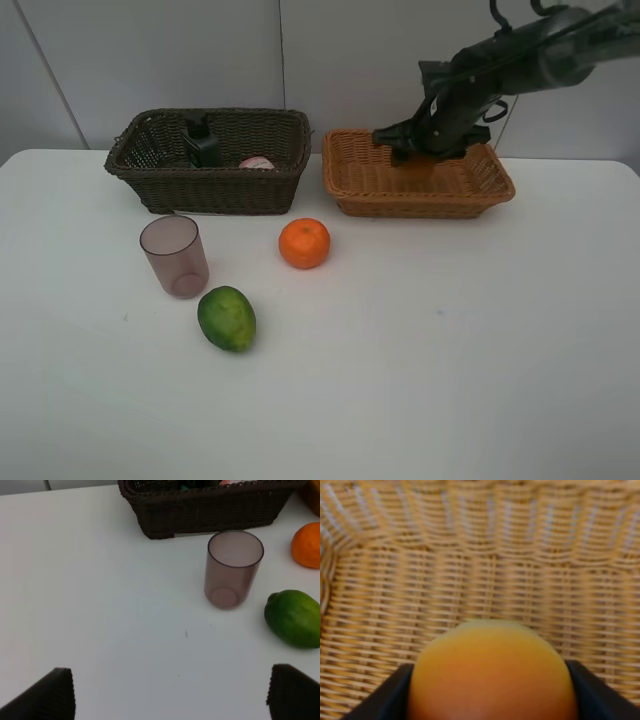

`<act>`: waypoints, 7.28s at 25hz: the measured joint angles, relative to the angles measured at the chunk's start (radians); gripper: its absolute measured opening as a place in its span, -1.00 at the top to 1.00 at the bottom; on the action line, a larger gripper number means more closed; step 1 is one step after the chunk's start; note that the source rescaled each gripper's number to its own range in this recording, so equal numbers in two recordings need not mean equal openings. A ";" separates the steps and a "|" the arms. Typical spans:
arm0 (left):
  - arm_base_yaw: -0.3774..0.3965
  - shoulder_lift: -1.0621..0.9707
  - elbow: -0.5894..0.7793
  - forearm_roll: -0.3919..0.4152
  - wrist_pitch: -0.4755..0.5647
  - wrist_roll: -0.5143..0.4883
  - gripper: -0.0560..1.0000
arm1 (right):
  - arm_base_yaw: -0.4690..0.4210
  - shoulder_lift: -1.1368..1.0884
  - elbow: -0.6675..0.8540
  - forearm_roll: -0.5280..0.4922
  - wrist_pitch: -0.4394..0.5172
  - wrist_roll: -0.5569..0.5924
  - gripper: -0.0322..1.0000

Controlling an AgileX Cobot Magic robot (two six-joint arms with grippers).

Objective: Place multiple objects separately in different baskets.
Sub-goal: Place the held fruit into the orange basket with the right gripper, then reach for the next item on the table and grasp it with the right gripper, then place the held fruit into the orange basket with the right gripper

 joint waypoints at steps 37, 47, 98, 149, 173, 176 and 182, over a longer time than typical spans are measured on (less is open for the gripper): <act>0.000 0.000 0.000 0.000 0.000 0.000 -0.99 | 0.379 -0.134 -0.045 0.258 0.403 0.182 -1.00; 0.000 0.000 0.000 0.000 0.000 0.000 -0.99 | 0.436 0.029 -0.151 0.173 0.419 0.255 -1.00; 0.000 0.000 0.000 0.000 0.000 0.000 -0.99 | 0.426 0.180 -0.152 0.026 0.290 0.330 -0.95; 0.000 0.000 0.000 0.000 0.000 0.000 -0.99 | 0.050 -0.142 -0.152 0.179 0.595 -0.170 -0.35; 0.000 0.000 0.000 0.000 0.000 0.000 -0.99 | -0.132 0.053 -0.150 0.184 0.276 -0.173 -0.37; 0.000 0.000 0.000 0.000 0.000 0.000 -0.99 | -0.132 0.053 -0.150 0.184 0.268 -0.167 -0.75; 0.000 0.000 0.000 0.000 0.000 0.000 -0.99 | -0.132 0.016 -0.150 0.184 0.288 -0.154 -1.00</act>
